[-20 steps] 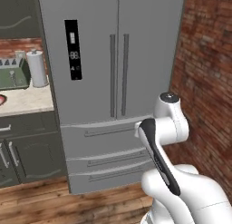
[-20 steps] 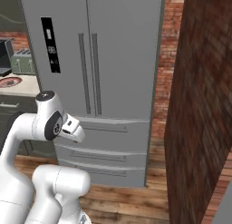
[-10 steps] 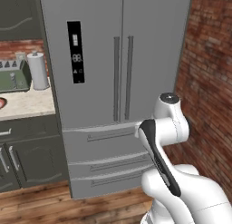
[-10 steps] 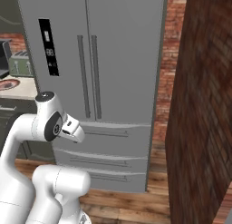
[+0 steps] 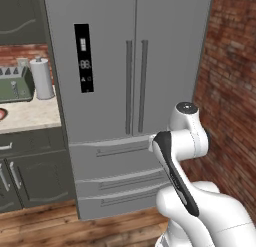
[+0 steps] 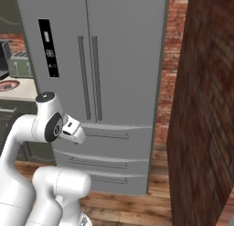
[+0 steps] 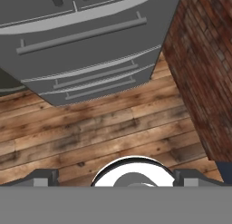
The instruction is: Place one of the steaks on the plate and the other in the bowl. Then place the bowl in the fridge.
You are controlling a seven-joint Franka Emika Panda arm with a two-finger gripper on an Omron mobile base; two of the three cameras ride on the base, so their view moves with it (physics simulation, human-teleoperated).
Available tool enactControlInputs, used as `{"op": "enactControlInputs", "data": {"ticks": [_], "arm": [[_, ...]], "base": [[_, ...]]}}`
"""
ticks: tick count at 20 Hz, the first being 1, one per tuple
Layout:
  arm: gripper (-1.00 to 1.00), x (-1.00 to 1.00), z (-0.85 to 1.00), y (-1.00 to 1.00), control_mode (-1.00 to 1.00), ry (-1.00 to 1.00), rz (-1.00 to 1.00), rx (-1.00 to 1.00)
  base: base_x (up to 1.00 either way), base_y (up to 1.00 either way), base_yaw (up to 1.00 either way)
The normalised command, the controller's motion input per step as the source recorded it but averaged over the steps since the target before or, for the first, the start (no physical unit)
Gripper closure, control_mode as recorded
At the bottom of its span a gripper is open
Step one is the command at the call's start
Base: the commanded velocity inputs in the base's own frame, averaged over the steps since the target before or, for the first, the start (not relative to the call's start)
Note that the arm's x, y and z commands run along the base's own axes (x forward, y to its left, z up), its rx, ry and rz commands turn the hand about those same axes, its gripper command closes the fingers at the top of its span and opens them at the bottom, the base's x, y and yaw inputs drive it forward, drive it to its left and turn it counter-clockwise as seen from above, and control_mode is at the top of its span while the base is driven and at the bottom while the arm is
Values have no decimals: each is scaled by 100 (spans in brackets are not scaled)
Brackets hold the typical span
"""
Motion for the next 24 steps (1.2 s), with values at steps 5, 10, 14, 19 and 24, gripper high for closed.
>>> {"op": "enactControlInputs", "data": {"ticks": [5,10,14,19,24], "arm": [[-100,0,0,0,100,0,0,0],[-100,0,0,0,100,0,0,0],[-100,0,0,0,100,0,0,0],[-100,0,0,0,100,0,0,0],[-100,5,0,0,-100,0,0,0]], "base": [[27,20,0],[16,24,0],[14,35,-2],[17,32,-2],[15,8,0]]}}
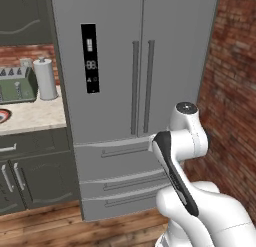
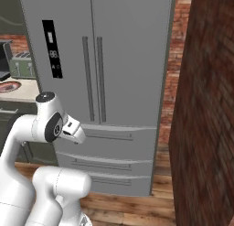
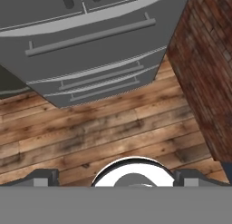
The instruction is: Place one of the steaks on the plate and the other in the bowl. Then place the bowl in the fridge.
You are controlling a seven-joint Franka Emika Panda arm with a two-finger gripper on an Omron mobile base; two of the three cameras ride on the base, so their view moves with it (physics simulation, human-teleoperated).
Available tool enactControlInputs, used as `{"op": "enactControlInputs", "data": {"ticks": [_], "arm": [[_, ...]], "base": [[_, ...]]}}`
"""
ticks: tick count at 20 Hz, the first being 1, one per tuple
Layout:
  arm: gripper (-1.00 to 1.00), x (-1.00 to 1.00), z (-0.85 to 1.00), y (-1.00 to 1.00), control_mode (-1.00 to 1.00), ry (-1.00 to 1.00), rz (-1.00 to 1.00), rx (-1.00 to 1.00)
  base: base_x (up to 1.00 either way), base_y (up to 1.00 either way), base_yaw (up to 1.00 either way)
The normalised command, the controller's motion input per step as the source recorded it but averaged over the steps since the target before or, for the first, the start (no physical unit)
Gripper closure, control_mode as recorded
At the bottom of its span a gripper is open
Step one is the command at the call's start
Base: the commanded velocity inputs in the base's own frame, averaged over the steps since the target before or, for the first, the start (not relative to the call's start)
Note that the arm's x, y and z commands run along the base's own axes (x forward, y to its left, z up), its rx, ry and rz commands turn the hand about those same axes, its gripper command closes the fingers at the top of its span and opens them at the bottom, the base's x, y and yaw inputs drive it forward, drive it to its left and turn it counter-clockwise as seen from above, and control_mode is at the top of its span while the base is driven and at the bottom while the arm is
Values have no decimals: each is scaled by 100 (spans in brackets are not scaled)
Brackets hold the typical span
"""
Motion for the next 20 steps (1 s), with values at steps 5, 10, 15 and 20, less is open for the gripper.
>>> {"op": "enactControlInputs", "data": {"ticks": [5,10,15,20], "arm": [[-100,57,5,-11,-100,-3,6,0],[-100,68,56,-29,-100,-13,10,-6],[-100,71,55,-12,-100,-7,0,-23],[-100,91,4,-26,-100,-14,4,-3]], "base": [[0,0,0],[0,0,0],[0,0,0],[0,0,0]]}}
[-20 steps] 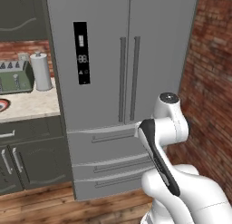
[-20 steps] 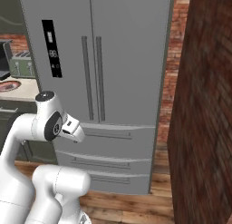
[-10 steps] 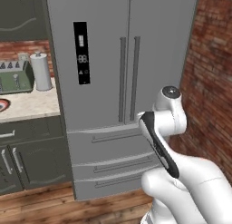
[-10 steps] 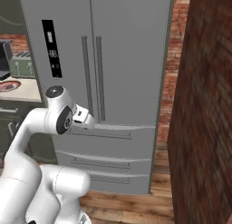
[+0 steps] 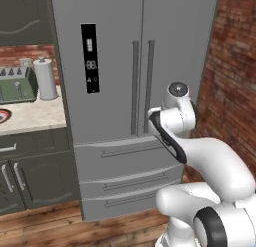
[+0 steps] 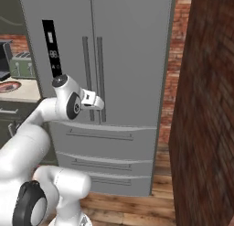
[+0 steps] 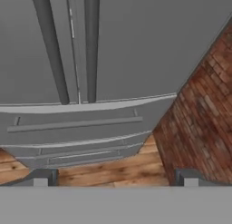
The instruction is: Place one of the steaks on the plate and the other in the bowl. Then place the bowl in the fridge.
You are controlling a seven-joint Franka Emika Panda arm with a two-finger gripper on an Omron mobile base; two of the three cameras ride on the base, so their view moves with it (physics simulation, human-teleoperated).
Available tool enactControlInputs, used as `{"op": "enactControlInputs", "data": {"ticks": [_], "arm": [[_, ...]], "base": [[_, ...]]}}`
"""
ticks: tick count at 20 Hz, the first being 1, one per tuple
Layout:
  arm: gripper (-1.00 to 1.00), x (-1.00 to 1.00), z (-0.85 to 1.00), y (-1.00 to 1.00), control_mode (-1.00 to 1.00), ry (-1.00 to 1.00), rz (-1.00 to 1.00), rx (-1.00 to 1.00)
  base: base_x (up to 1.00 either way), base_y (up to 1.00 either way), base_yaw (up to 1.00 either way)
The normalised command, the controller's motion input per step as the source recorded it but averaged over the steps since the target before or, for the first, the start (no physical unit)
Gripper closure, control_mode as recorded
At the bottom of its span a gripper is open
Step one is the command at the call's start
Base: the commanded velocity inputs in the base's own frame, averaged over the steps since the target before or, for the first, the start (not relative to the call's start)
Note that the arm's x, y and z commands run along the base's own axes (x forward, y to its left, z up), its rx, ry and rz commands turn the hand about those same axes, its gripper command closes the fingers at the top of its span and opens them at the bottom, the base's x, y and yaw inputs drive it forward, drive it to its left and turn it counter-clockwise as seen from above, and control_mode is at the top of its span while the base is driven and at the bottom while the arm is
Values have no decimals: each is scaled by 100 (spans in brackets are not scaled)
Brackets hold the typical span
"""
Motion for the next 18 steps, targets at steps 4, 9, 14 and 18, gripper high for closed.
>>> {"op": "enactControlInputs", "data": {"ticks": [4,9,14,18], "arm": [[-100,45,12,-20,-100,-1,9,1],[-100,16,31,0,-100,-1,1,12],[-100,29,16,-3,-100,0,-2,31],[-100,25,0,4,-100,-9,0,5]], "base": [[0,0,0],[0,0,0],[0,0,0],[0,0,0]]}}
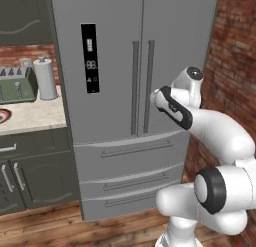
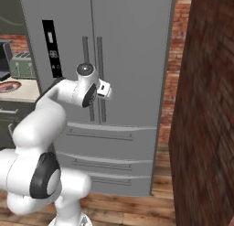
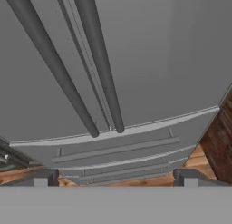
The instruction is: Place one of the steaks on the plate and the other in the bowl. Then place the bowl in the fridge.
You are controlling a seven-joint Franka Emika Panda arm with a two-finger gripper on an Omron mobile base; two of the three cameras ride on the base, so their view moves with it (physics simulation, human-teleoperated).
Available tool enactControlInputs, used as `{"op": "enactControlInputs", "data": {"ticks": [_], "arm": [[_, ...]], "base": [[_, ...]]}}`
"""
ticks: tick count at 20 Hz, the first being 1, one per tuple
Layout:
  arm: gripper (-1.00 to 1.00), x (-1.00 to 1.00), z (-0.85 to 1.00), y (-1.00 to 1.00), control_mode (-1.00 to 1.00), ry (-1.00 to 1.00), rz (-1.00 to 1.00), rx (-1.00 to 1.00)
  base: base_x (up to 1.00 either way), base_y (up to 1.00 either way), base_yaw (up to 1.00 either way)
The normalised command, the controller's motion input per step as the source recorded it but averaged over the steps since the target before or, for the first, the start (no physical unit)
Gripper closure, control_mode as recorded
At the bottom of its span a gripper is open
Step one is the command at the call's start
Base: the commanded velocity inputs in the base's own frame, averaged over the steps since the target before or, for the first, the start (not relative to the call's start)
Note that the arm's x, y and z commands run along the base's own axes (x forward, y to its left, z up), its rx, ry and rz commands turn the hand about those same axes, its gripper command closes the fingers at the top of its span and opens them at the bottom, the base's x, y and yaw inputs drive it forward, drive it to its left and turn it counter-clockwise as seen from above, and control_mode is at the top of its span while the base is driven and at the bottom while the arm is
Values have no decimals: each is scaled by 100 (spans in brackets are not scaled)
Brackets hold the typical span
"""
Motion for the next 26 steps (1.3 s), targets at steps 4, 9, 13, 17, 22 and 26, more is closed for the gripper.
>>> {"op": "enactControlInputs", "data": {"ticks": [4,9,13,17,22,26], "arm": [[-100,29,6,10,-100,-18,0,-2],[-100,42,29,0,-100,0,0,-5],[-100,45,40,0,-100,5,0,-1],[-100,39,21,2,-100,6,0,0],[-100,31,0,12,-100,-3,0,0],[-100,34,0,22,-100,-7,0,0]], "base": [[0,0,0],[0,0,0],[0,0,0],[0,0,0],[0,0,0],[0,0,0]]}}
